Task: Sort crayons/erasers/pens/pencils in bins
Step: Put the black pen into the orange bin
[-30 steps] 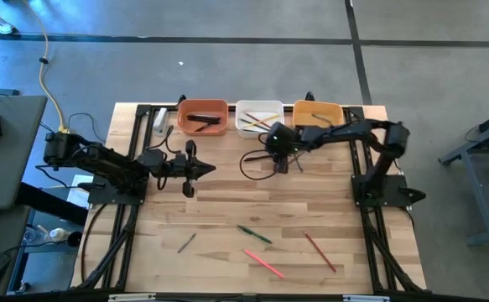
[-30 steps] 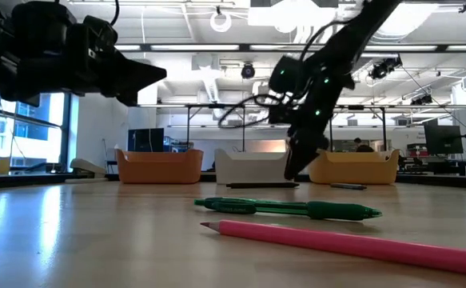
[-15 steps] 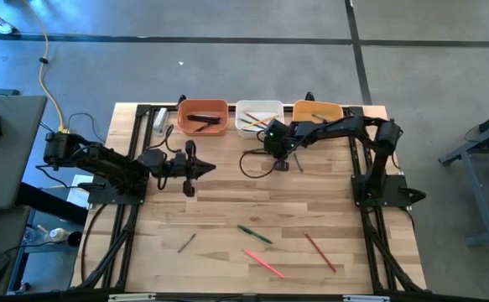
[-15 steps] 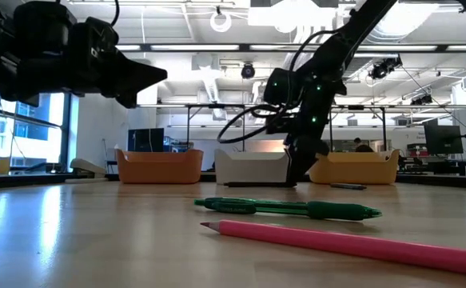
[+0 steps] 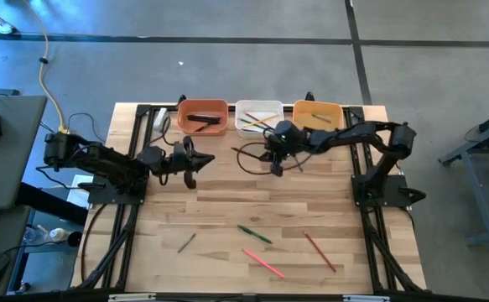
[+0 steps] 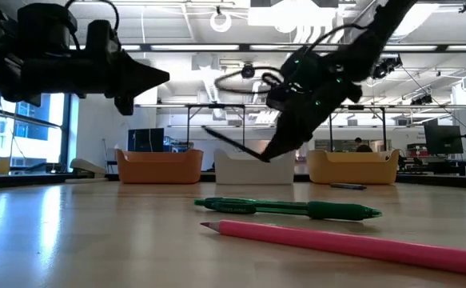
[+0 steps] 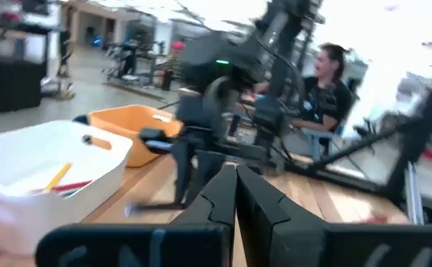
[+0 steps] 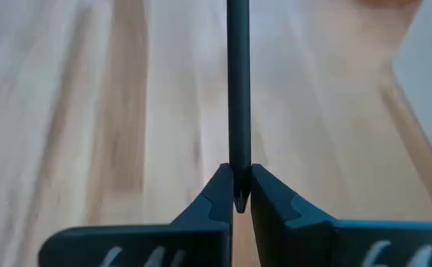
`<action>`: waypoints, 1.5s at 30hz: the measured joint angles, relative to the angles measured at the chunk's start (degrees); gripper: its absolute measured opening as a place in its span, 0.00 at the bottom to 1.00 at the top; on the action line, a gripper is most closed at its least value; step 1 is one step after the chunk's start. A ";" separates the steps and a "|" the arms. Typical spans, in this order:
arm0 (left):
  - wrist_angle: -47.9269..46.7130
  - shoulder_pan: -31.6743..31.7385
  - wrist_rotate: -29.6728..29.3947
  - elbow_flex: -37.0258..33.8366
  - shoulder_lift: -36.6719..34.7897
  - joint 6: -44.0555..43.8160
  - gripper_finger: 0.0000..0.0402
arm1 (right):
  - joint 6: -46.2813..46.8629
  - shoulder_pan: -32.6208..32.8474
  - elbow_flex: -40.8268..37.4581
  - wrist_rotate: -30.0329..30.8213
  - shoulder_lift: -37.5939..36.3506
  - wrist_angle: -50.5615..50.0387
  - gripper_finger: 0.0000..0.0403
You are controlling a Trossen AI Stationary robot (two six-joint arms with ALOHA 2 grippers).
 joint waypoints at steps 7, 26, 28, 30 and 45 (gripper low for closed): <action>-0.10 4.48 -0.29 0.02 0.00 -12.35 0.02 | 16.83 1.19 -8.60 0.23 -0.07 28.96 0.01; -4.92 3.32 -3.02 12.03 3.85 -16.81 0.38 | 27.74 5.78 -8.88 1.47 0.11 43.59 0.01; -4.90 3.31 -3.02 13.21 5.02 -16.81 0.39 | 27.73 5.78 -8.88 1.33 0.11 43.60 0.01; -4.94 3.31 -3.04 14.33 6.27 -16.81 0.40 | 26.40 5.87 -8.88 1.01 0.11 43.63 0.01; -3.32 3.33 -4.52 20.96 13.64 -13.71 0.40 | 25.04 6.89 -8.86 0.60 0.13 44.04 0.02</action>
